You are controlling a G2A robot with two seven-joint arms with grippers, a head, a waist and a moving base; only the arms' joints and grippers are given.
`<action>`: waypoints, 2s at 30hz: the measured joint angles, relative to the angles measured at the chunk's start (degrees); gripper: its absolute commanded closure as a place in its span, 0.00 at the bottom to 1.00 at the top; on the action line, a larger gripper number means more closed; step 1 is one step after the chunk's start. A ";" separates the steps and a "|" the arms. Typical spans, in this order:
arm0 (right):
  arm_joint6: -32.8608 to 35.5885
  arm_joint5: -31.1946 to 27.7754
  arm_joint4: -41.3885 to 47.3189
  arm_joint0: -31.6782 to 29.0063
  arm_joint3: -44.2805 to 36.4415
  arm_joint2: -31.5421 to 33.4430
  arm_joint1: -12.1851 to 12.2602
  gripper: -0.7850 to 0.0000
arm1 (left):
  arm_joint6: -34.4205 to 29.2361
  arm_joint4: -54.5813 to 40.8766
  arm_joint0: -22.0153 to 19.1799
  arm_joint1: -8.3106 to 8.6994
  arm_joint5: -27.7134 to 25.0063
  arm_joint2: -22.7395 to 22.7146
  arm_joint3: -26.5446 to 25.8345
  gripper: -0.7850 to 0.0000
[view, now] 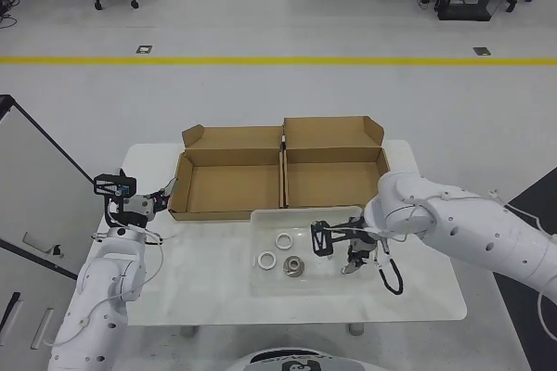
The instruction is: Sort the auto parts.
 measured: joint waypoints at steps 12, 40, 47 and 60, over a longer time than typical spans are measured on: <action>1.50 1.49 -0.58 -1.81 2.38 -1.04 -2.54 0.48 | 0.00 0.00 0.00 0.00 0.00 0.00 0.00 0.00; 5.48 5.46 -1.95 -4.29 3.55 -1.04 -4.39 0.54 | 0.00 0.00 0.00 0.00 0.00 0.00 0.00 0.00; 5.83 5.80 -2.68 -5.03 4.51 -1.04 -4.89 0.59 | 0.00 0.00 0.00 0.00 0.00 0.00 0.00 0.00; 6.06 6.03 -2.42 -5.38 6.86 -1.04 -6.49 1.00 | 0.00 0.00 0.00 0.00 0.00 0.00 0.00 0.00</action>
